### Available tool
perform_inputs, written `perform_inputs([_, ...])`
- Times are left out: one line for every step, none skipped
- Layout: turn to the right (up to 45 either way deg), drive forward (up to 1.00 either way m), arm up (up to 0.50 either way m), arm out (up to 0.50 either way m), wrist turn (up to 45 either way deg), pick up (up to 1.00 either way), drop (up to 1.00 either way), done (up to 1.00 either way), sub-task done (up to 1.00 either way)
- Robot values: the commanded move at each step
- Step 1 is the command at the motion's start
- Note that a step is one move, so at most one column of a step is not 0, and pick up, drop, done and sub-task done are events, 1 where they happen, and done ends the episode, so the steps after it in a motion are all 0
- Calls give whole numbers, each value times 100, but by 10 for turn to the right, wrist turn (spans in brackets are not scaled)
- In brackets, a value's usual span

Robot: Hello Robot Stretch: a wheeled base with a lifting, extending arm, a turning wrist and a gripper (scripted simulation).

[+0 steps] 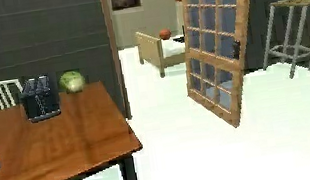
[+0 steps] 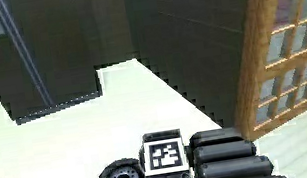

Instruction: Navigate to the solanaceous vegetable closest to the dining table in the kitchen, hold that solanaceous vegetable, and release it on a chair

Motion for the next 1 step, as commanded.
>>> perform_inputs([-450, 0, 0, 0, 0, 0, 0, 0, 0])
